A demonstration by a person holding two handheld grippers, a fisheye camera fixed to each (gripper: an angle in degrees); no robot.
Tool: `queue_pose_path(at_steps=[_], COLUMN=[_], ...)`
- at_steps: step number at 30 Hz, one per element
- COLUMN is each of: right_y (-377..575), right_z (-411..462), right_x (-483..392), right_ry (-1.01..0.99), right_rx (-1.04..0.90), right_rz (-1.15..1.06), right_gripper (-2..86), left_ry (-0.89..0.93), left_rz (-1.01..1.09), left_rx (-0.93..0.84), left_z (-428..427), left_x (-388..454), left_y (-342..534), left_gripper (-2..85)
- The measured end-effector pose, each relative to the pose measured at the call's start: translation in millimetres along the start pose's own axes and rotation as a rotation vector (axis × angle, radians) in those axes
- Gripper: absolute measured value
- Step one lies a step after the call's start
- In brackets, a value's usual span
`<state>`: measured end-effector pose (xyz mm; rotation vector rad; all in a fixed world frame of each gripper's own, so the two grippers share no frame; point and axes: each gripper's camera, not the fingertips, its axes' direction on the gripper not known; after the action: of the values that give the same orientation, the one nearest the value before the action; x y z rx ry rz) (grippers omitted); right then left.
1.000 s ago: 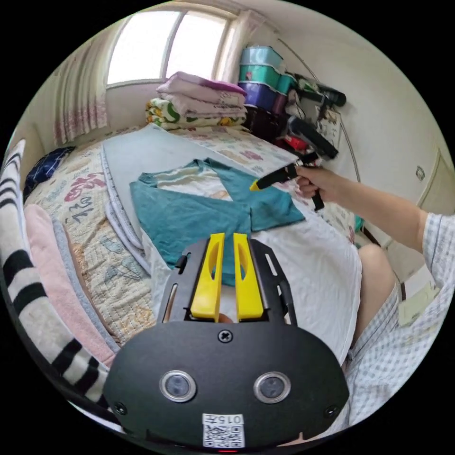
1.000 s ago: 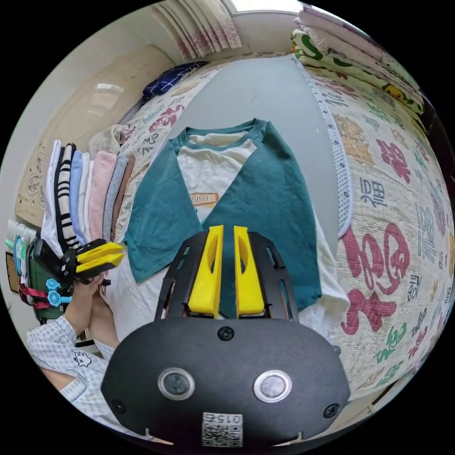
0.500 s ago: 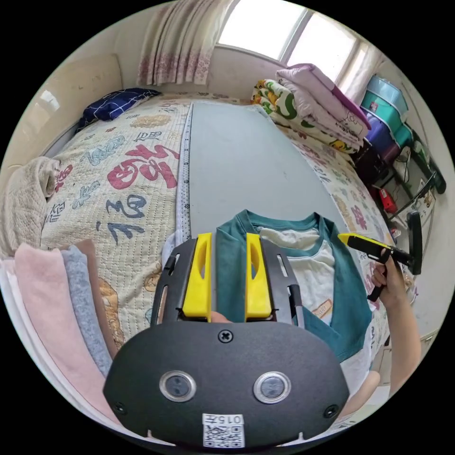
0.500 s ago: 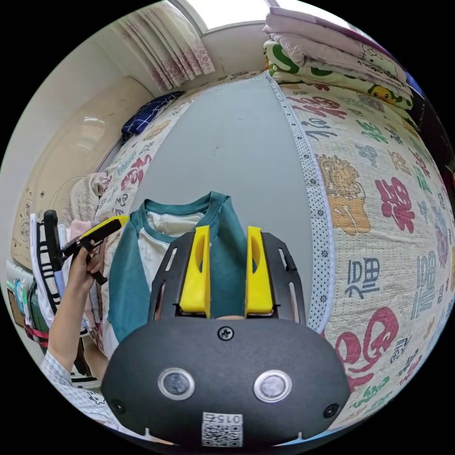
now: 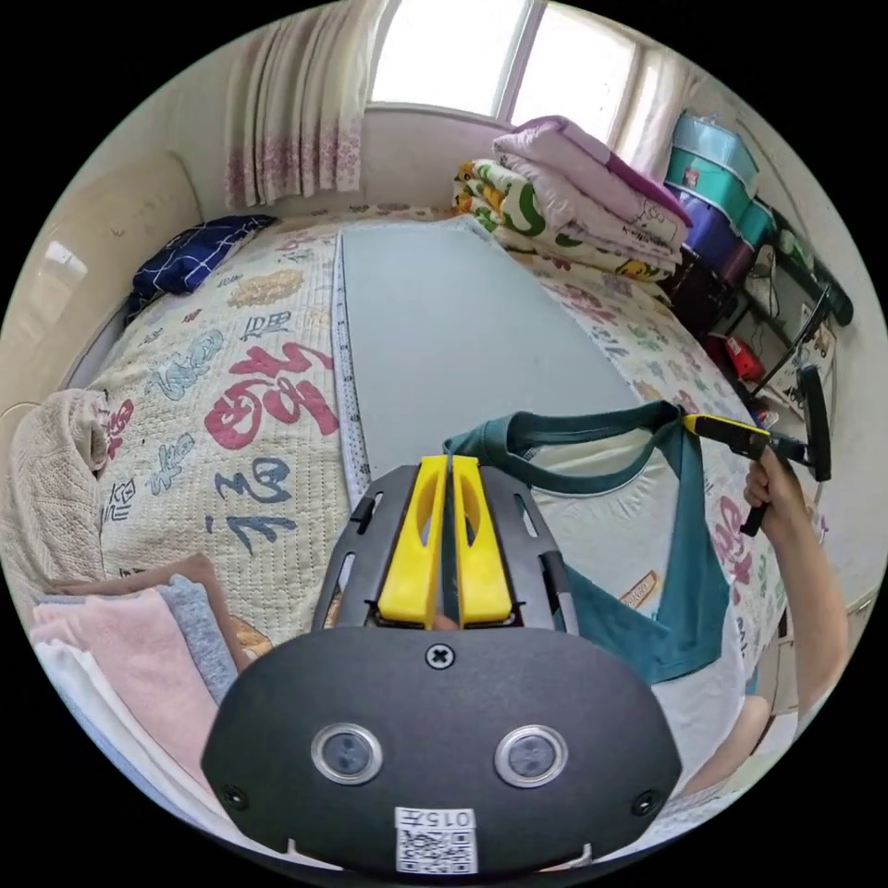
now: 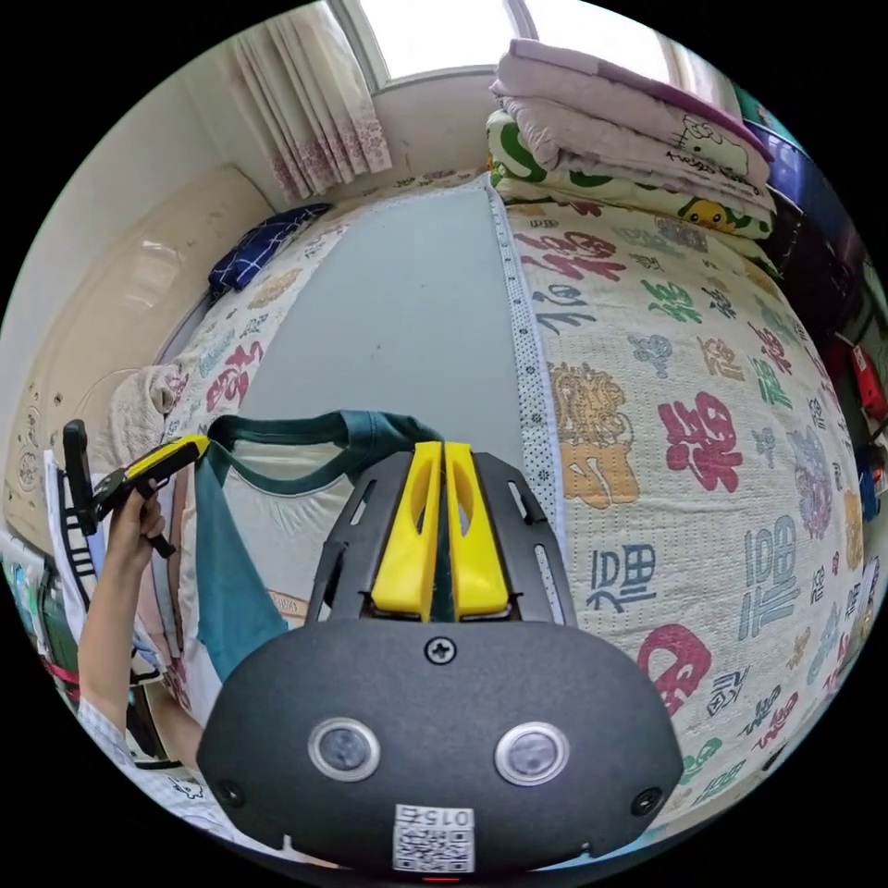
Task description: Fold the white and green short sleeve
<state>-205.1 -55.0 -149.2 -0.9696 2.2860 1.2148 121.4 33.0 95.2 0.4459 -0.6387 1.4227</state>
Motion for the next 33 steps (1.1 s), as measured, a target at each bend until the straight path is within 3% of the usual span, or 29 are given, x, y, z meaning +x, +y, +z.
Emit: queue_pose_path(at_steps=[8, 14, 16, 22, 29, 33], right_y=[92.3, 277.9, 360.6, 496.4, 529.0, 532.3], right_z=[-128.0, -233.5, -250.4, -238.3, -267.7, -254.8], right_x=[10.3, 30.9, 38.3, 64.8, 88.4, 94.2], right_ry=[-0.117, -0.242, -0.268, -0.344, -0.322, -0.291], right_rx=[0.095, 0.08, 0.029, -0.191, -0.188, -0.315], right_rz=[-0.111, -0.376, -0.482, -0.538, -0.547, -0.604], right_gripper=[-0.9, -0.6, -0.5, -0.5, -0.2, 1.0], left_ry=[0.105, 0.209, 0.264, 0.353, 0.33, 0.318], left_rz=[0.015, 0.348, 0.503, 0.682, 0.732, 0.76], left_rx=[0.187, 0.179, 0.115, -0.13, -0.142, -0.226], left_z=[-116.1, -217.7, -235.8, -220.0, -238.1, -227.0], left_x=[51.5, 102.4, 115.6, 142.0, 165.7, 176.3], left_y=[41.8, 187.4, 249.4, 359.9, 396.6, 411.8], left_gripper=[0.2, -0.3, -0.3, -0.3, 0.0, 1.2])
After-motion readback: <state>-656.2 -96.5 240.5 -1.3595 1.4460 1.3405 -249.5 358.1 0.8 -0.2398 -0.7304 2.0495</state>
